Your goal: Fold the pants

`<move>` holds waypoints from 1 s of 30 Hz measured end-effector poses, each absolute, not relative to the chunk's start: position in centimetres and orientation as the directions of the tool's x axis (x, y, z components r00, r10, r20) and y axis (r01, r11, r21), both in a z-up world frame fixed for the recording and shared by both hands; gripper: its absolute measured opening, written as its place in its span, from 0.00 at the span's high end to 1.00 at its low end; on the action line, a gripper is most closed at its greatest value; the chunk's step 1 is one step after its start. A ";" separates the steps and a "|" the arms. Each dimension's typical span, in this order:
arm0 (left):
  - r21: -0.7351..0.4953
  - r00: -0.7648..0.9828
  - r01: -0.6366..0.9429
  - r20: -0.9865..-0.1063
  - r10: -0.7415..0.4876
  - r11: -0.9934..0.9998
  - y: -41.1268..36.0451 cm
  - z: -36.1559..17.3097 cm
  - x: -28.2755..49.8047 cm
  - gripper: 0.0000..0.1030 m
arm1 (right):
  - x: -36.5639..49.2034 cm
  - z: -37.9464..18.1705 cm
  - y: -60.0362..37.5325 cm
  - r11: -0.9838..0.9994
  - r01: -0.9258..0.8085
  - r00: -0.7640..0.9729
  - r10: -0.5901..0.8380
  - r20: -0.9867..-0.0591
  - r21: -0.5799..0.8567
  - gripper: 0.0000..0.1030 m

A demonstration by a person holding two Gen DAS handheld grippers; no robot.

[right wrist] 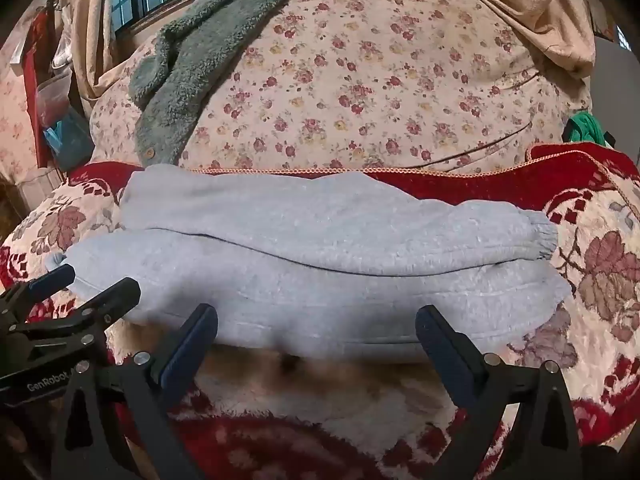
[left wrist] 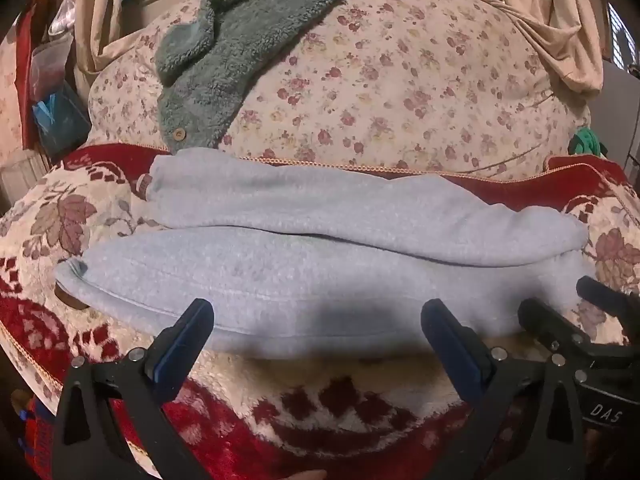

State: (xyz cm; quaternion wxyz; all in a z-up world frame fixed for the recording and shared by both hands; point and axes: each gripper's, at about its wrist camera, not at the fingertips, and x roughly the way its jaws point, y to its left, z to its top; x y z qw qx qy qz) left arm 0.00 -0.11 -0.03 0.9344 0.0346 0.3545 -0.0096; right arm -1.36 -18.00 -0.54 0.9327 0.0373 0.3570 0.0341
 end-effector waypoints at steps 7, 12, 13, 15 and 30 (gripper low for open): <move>-0.030 0.722 0.058 -0.689 -0.063 0.998 0.2 -0.6 0.1 0.00 | -1.5 -0.9 -18.4 0.994 -0.052 0.745 0.103 -0.660 0.097 0.02; -0.053 0.685 0.076 -0.723 -0.091 0.996 0.0 -1.2 0.7 0.00 | -1.6 -1.0 -19.9 0.993 -0.043 0.743 0.105 -0.661 0.110 0.02; -0.055 0.680 0.079 -0.727 -0.094 0.995 0.0 -1.2 0.7 0.00 | -1.5 -1.1 -19.4 0.994 -0.039 0.741 0.100 -0.664 0.106 0.02; -0.058 0.673 0.087 -0.733 -0.102 0.995 -0.1 -1.4 0.8 0.00 | -1.4 -1.2 -19.4 0.993 -0.042 0.736 0.106 -0.668 0.112 0.02; 0.006 0.709 0.028 -0.705 -0.016 1.000 1.4 -2.4 2.4 0.00 | -1.1 -1.9 -19.4 0.995 -0.012 0.720 0.079 -0.689 0.101 0.02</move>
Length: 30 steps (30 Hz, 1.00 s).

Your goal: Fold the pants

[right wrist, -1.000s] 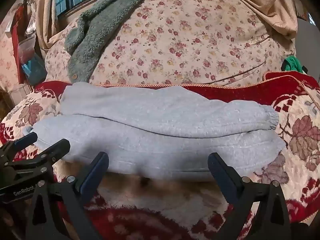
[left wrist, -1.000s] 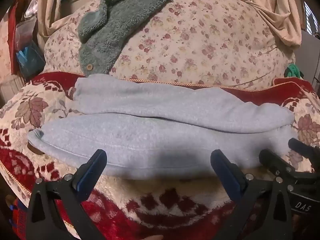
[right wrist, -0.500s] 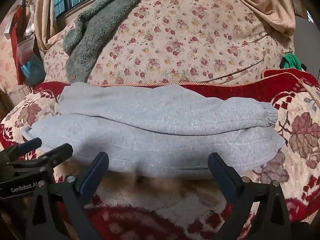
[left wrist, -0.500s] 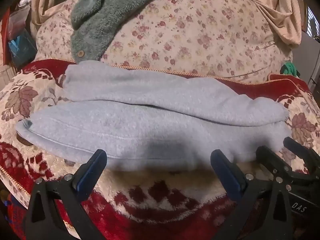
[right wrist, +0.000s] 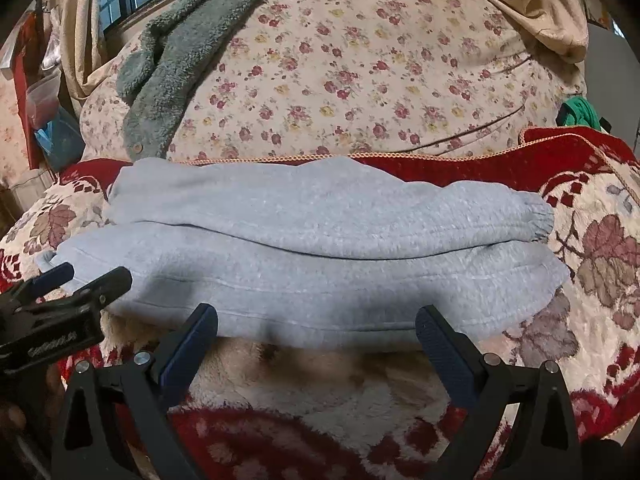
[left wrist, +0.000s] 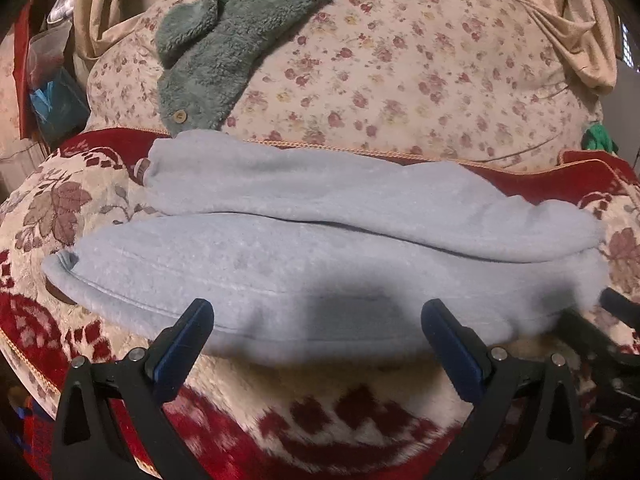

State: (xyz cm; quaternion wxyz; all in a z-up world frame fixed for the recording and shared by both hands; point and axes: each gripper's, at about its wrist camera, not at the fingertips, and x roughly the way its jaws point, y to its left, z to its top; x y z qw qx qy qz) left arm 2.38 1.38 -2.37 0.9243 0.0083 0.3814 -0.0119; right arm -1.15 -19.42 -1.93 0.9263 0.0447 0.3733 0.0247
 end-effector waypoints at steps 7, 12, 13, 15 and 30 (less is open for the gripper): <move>-0.018 0.704 0.009 -0.710 -0.019 1.000 2.4 -2.5 2.9 0.00 | -0.9 -2.1 -19.7 0.996 -0.003 0.719 0.068 -0.691 0.094 0.02; -0.012 0.706 0.010 -0.708 -0.015 1.000 2.5 -2.7 3.1 0.00 | -0.8 -2.4 -20.0 0.995 0.000 0.710 0.069 -0.701 0.098 0.02; -0.012 0.703 0.009 -0.711 -0.015 1.000 2.4 -2.8 3.2 0.00 | -0.8 -2.5 -20.0 0.995 0.000 0.708 0.067 -0.703 0.096 0.02; -0.016 0.698 0.005 -0.715 -0.015 1.000 2.4 -2.8 3.3 0.00 | -0.8 -2.4 -20.1 0.995 0.001 0.709 0.067 -0.702 0.096 0.02; -0.019 0.694 0.006 -0.720 -0.018 1.000 2.2 -3.2 3.5 0.00 | -0.4 -2.3 -20.0 0.996 -0.003 0.707 0.069 -0.703 0.094 0.02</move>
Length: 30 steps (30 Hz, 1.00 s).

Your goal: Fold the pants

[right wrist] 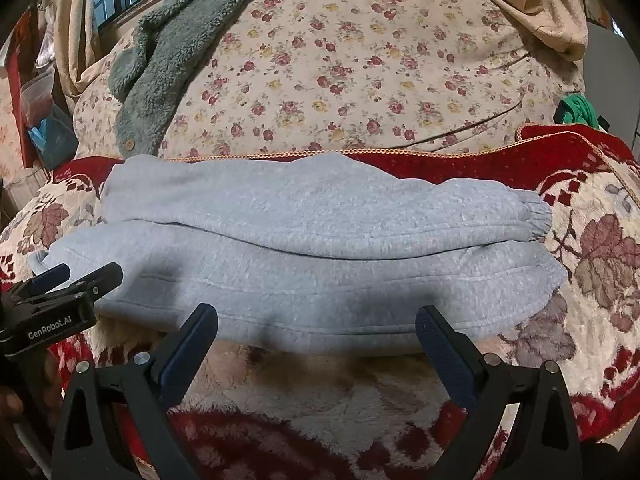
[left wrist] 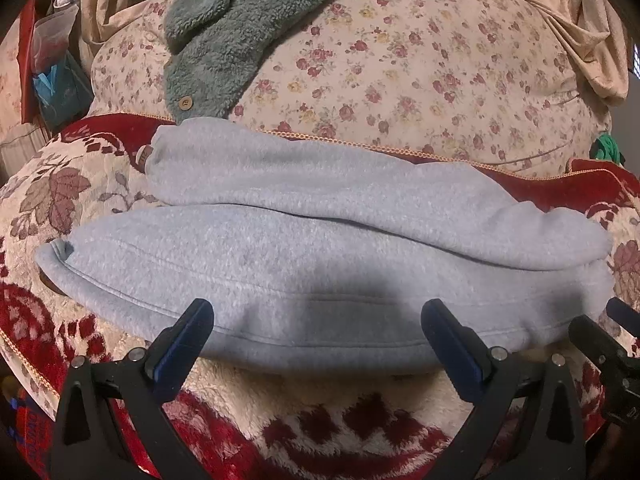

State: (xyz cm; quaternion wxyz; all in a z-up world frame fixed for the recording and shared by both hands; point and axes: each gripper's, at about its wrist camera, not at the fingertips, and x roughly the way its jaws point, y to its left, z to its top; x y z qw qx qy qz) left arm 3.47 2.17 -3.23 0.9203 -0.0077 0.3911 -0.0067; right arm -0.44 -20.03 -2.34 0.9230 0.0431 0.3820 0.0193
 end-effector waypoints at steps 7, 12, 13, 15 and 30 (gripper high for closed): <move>-0.017 0.695 0.007 -0.718 -0.017 1.000 2.1 -3.1 3.3 0.00 | -0.3 -2.2 -19.9 0.996 -0.004 0.709 0.070 -0.701 0.095 0.02; -0.020 0.694 0.009 -0.719 -0.020 1.000 2.1 -3.1 3.2 0.00 | -0.2 -2.3 -19.8 0.996 -0.011 0.706 0.071 -0.704 0.089 0.02; -0.022 0.693 0.007 -0.720 -0.021 1.000 2.1 -3.1 3.3 0.00 | -0.2 -2.3 -19.8 0.996 -0.013 0.705 0.075 -0.705 0.093 0.02; -0.023 0.693 0.006 -0.721 -0.021 1.000 2.1 -3.1 3.3 0.00 | 0.1 -2.4 -19.7 0.995 -0.016 0.701 0.081 -0.708 0.099 0.02; -0.029 0.612 0.026 -0.790 -0.038 0.999 1.9 -3.8 5.5 0.00 | 0.6 -2.8 -19.4 0.996 -0.033 0.701 0.084 -0.708 0.086 0.02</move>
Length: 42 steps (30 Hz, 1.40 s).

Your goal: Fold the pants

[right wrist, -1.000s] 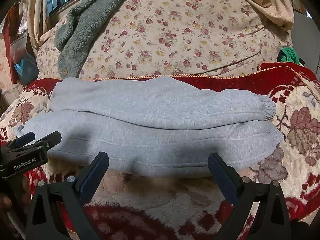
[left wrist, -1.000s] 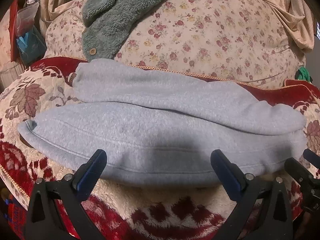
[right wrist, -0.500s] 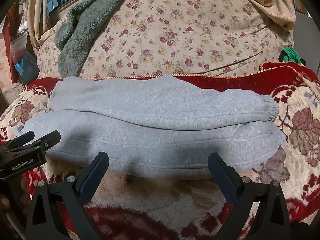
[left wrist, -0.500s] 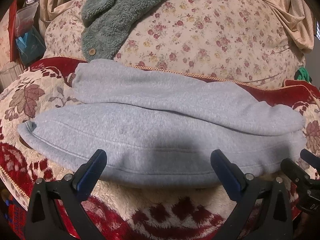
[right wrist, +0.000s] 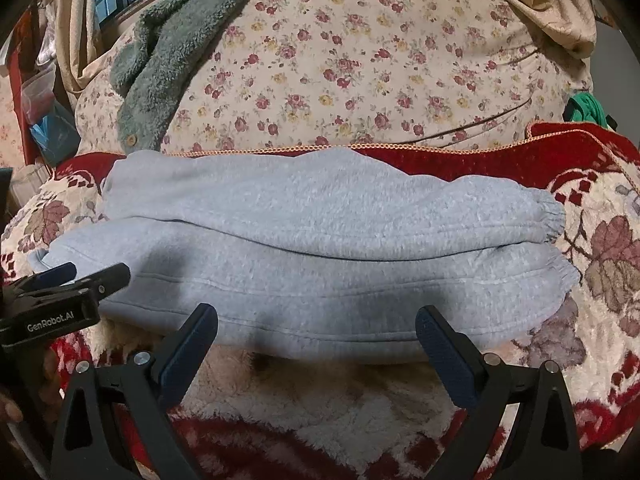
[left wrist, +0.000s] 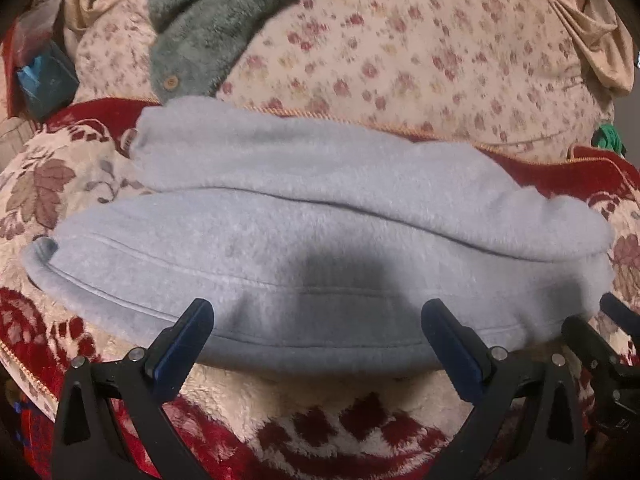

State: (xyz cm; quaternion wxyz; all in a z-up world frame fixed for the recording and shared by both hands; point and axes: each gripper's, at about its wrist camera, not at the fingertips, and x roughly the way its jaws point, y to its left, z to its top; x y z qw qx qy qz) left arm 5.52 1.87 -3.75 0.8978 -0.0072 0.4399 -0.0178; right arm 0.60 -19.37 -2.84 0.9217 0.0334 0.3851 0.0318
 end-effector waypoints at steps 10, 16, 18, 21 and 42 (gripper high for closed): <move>-0.012 0.634 0.035 -0.773 -0.031 0.999 2.5 -3.3 6.2 0.00 | 1.5 -3.1 -19.3 0.994 -0.044 0.692 0.103 -0.715 0.100 0.02; -0.035 0.592 0.046 -0.804 -0.056 0.998 3.5 -4.2 7.2 0.00 | 1.8 -3.2 -19.1 0.994 -0.051 0.692 0.104 -0.714 0.096 0.02; -0.028 0.581 0.043 -0.812 -0.048 0.999 3.7 -4.6 7.5 0.00 | 1.9 -3.3 -19.0 0.994 -0.055 0.689 0.107 -0.717 0.096 0.02; -0.023 0.568 0.033 -0.822 -0.038 0.999 4.1 -4.9 7.8 0.00 | 2.0 -3.4 -18.9 0.994 -0.057 0.686 0.108 -0.719 0.095 0.02; -0.207 0.550 0.047 -0.811 -0.199 0.977 11.5 -2.5 11.2 0.00 | 3.5 -3.0 -19.6 0.993 -0.046 0.693 0.110 -0.712 0.108 0.02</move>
